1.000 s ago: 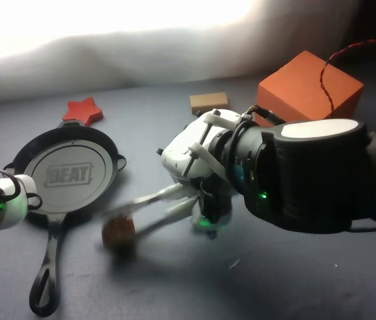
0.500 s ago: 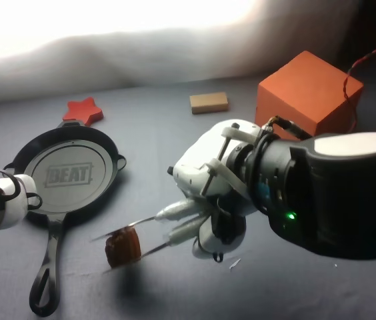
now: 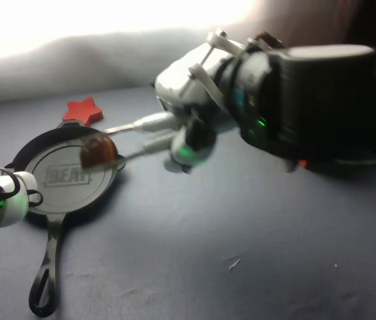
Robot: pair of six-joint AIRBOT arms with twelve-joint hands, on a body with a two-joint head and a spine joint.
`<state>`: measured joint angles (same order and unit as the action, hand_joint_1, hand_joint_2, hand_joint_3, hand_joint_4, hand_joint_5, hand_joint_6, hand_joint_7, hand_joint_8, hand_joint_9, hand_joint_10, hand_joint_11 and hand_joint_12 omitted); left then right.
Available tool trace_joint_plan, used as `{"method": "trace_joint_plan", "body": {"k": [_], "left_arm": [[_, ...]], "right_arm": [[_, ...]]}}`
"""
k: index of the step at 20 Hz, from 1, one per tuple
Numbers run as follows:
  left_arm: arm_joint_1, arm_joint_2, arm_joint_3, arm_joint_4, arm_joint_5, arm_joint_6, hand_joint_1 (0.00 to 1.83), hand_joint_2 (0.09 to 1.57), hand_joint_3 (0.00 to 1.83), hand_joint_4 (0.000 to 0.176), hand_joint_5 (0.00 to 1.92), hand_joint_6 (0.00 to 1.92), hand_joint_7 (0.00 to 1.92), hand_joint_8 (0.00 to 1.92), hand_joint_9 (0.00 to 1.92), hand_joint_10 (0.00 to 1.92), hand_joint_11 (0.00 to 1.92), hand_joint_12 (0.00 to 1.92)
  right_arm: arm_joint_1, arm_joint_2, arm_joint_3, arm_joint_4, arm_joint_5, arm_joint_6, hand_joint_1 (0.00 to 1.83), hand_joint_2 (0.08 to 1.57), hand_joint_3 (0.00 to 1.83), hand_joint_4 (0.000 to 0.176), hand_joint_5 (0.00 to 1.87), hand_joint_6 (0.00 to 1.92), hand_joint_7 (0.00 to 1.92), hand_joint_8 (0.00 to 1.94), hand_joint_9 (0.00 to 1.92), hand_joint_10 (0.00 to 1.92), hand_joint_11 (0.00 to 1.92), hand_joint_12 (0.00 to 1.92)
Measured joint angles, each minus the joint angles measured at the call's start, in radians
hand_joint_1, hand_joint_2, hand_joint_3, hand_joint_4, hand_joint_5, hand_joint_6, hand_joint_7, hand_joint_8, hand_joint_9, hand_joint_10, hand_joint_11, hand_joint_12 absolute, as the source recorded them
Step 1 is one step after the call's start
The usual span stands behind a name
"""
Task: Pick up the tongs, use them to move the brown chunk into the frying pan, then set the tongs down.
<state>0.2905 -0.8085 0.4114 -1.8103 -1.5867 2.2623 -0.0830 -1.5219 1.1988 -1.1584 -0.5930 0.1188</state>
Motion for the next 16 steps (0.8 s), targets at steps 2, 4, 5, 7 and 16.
{"method": "trace_joint_plan", "body": {"k": [2,4,5,7,16], "left_arm": [[0.000,0.000,0.000,-0.001,-0.001,0.000,0.04,1.30,0.00,0.014,0.00,0.00,0.00,0.00,0.00,0.00,0.00,0.12],[0.000,0.000,0.000,0.000,0.000,0.001,0.01,1.31,0.00,0.017,0.00,0.00,0.00,0.00,0.00,0.00,0.00,0.00],[0.000,0.000,0.000,-0.001,0.000,0.001,0.00,1.31,0.00,0.014,0.00,0.00,0.01,0.00,0.00,0.00,0.01,0.01],[0.000,0.000,0.000,0.000,0.000,0.001,0.00,1.29,0.00,0.010,0.00,0.00,0.01,0.00,0.00,0.00,0.02,0.01],[-0.001,-0.011,0.000,0.001,0.001,0.003,0.03,1.29,0.00,0.010,0.00,0.00,0.01,0.00,0.00,0.00,0.02,0.02]], "right_arm": [[0.003,-0.053,0.090,0.034,0.034,0.040,0.99,1.38,0.00,0.176,1.39,1.92,1.60,1.94,1.70,1.92,1.65,1.92],[0.003,-0.105,0.169,0.100,0.039,0.048,1.03,1.36,0.00,0.176,1.38,1.92,1.60,1.92,1.70,1.92,1.64,1.92],[-0.005,-0.124,0.193,0.103,0.040,0.063,1.00,1.37,0.00,0.176,1.37,1.92,1.60,1.91,1.70,1.92,1.64,1.92],[-0.023,-0.163,0.261,0.119,0.051,0.099,0.97,1.38,0.00,0.176,1.37,1.92,1.59,1.92,1.69,1.92,1.63,1.92],[-0.060,-0.199,0.336,0.224,0.036,0.099,0.77,1.43,0.01,0.176,1.33,1.86,1.55,1.87,1.63,1.92,1.57,1.92]]}}
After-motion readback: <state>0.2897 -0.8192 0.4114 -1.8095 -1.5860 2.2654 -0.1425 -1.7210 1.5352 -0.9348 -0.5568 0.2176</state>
